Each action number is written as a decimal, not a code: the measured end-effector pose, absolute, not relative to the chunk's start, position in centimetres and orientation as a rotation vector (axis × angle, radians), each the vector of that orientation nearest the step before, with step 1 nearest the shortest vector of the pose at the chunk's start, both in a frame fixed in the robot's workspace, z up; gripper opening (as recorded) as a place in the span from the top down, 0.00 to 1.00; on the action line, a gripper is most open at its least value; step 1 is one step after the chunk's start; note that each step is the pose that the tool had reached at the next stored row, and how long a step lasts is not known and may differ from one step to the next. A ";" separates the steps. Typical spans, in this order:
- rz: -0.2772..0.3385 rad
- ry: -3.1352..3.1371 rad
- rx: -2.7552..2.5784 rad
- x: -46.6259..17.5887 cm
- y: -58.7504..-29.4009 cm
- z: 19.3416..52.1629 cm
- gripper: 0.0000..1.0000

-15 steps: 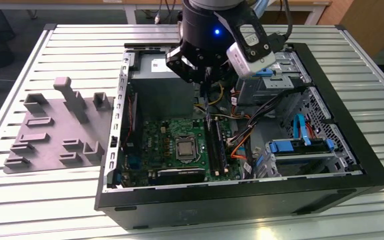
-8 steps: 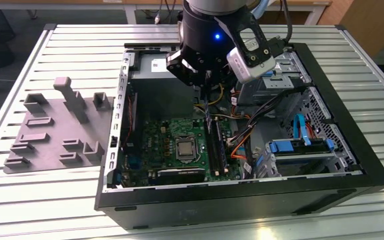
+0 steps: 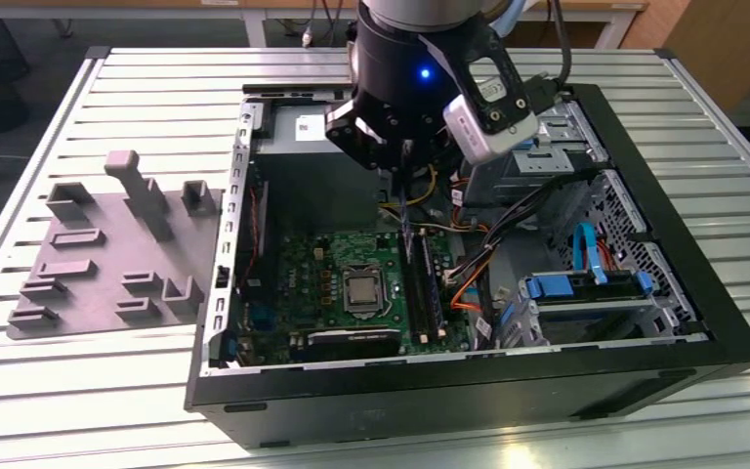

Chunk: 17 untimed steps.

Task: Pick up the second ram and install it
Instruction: 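Insert the second ram into the second slot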

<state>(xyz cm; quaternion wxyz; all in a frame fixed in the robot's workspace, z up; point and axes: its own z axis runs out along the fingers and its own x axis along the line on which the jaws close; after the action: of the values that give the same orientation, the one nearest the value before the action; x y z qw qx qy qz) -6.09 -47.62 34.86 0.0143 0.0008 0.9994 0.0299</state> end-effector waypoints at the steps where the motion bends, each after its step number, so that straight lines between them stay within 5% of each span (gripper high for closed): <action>1: 0.093 3.112 0.003 -6.1 -47.7 34.8 0.86; 17: 0.093 3.112 0.003 -6.1 -47.8 34.1 0.86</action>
<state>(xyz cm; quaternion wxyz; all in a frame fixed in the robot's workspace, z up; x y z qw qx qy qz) -6.09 -47.80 34.14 0.0138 0.0009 0.9995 0.0299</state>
